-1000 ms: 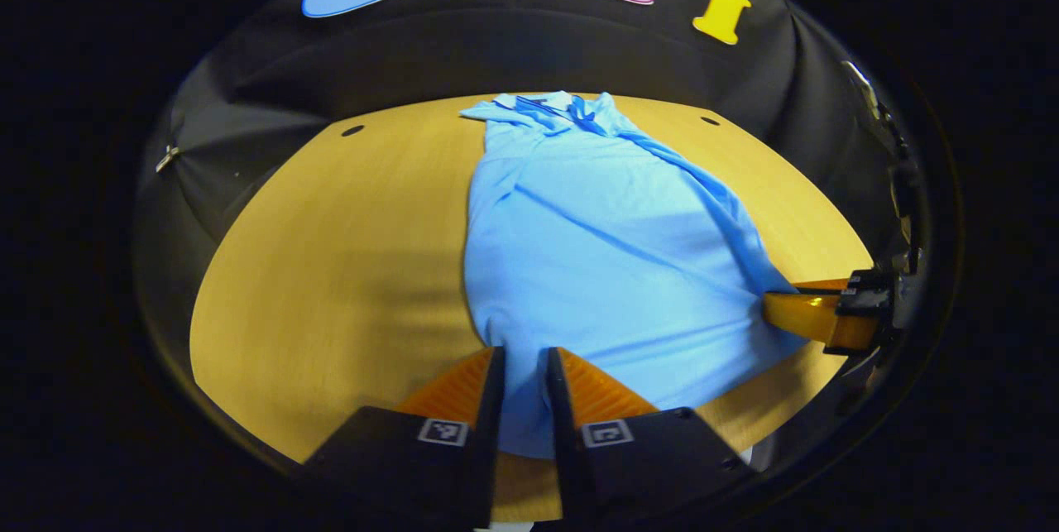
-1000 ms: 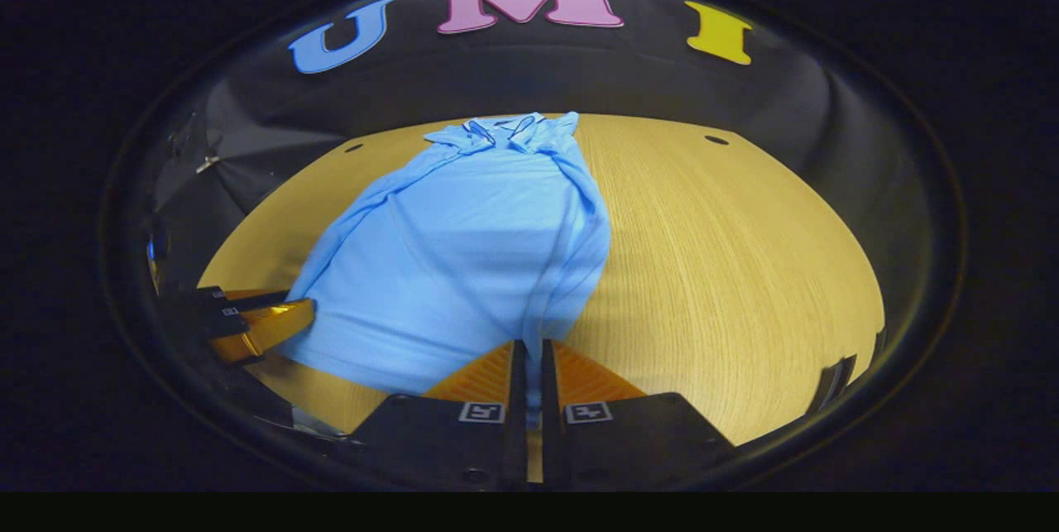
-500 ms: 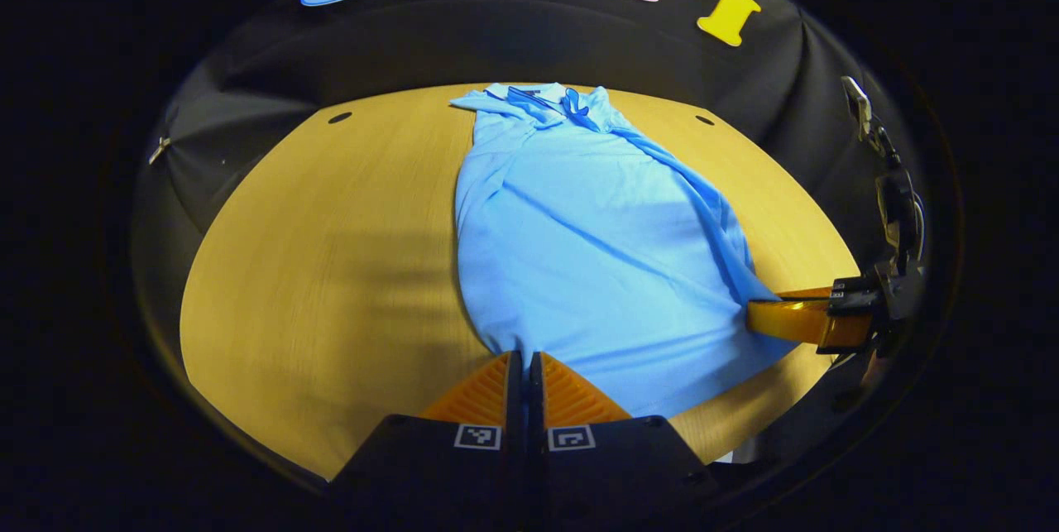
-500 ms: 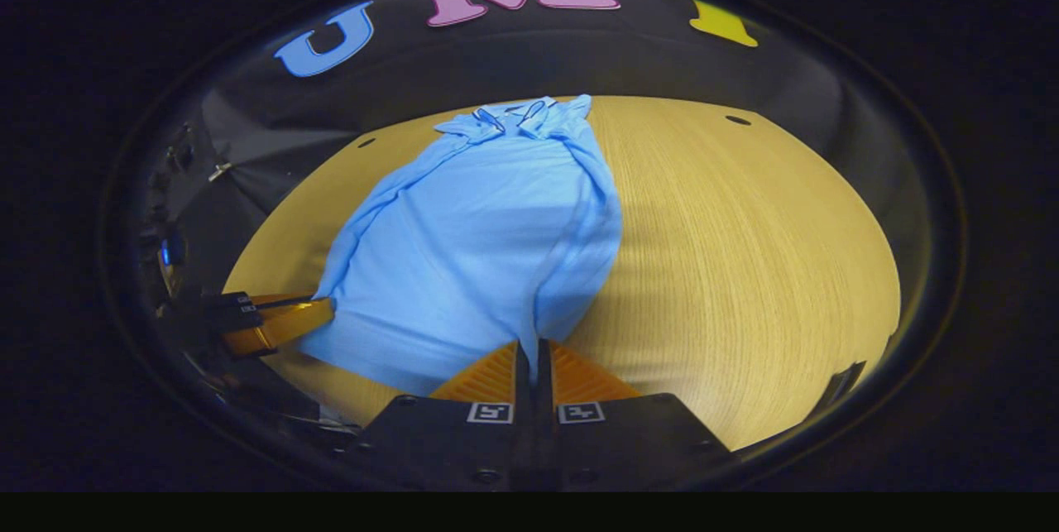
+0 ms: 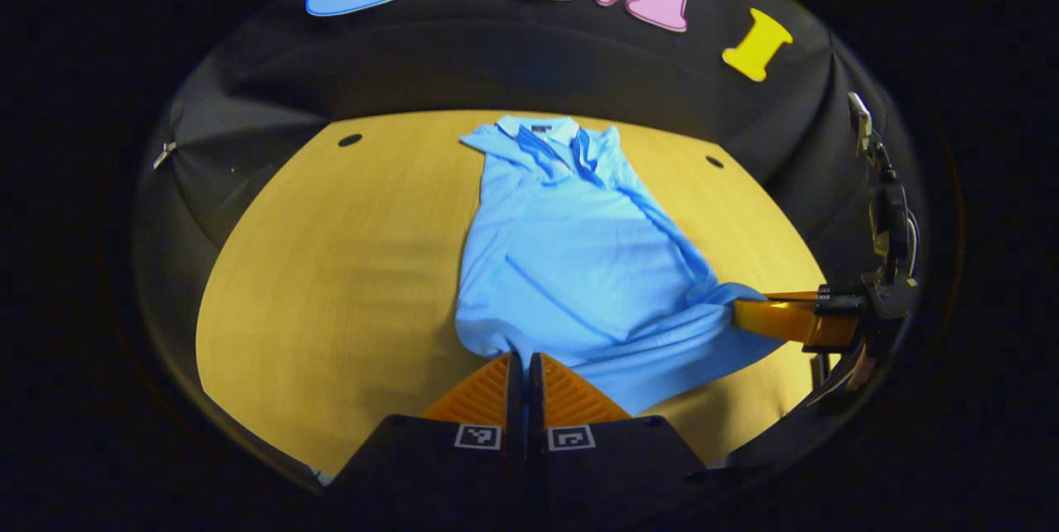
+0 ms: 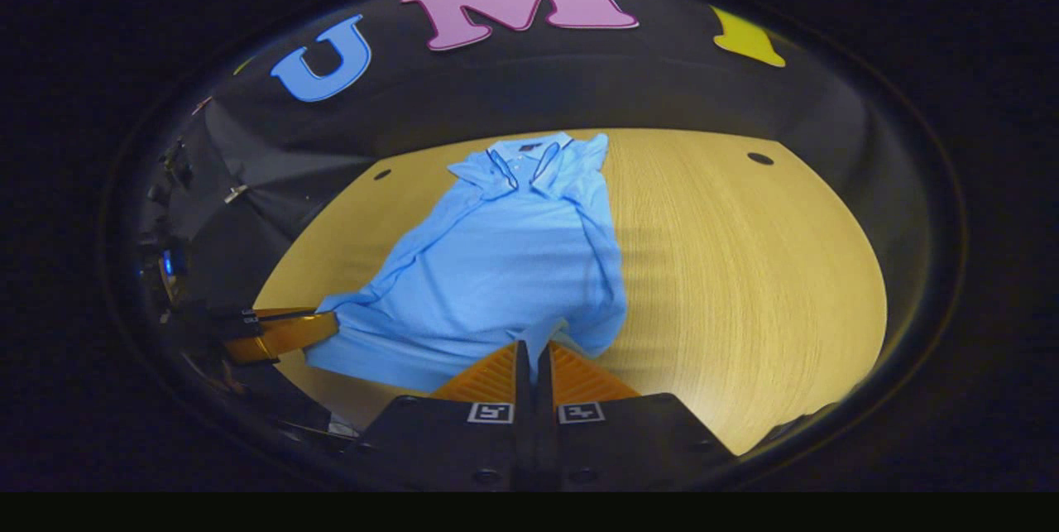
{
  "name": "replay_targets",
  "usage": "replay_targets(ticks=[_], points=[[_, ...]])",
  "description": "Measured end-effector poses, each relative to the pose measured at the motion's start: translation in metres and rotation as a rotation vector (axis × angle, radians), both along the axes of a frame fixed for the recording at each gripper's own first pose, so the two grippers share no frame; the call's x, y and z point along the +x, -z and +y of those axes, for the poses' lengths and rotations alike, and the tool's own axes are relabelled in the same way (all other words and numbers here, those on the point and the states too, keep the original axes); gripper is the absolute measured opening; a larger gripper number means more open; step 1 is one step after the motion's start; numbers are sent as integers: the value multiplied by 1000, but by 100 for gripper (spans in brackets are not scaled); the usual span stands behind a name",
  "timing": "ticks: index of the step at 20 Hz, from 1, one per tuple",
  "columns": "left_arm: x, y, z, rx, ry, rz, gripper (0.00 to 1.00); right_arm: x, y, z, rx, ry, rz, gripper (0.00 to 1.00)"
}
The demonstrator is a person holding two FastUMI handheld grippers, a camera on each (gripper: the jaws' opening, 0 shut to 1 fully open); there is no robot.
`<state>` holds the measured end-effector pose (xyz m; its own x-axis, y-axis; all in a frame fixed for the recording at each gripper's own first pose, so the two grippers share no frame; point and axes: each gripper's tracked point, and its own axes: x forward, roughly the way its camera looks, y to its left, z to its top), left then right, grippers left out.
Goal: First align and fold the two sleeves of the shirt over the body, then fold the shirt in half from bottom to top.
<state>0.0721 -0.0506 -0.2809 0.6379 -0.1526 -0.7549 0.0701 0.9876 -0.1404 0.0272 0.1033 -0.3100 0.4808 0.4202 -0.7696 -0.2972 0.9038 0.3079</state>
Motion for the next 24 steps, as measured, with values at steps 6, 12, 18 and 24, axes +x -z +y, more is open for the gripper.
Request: replay_targets(ticks=[6, 12, 18, 24], points=[[94, -65, -10, -41, -23, -108, 6, 97, -34, 19, 16, -63, -115, 5], [201, -96, -3, -13, -26, -218, 11, 202, -48, 34, 49, -37, -203, 2], [323, -97, 13, -17, -56, -326, 6, 314, -50, 50, 72, 27, -301, 10], [425, -46, 34, 59, -16, -409, 6, 397, -16, 58, 56, 127, -357, 5]])
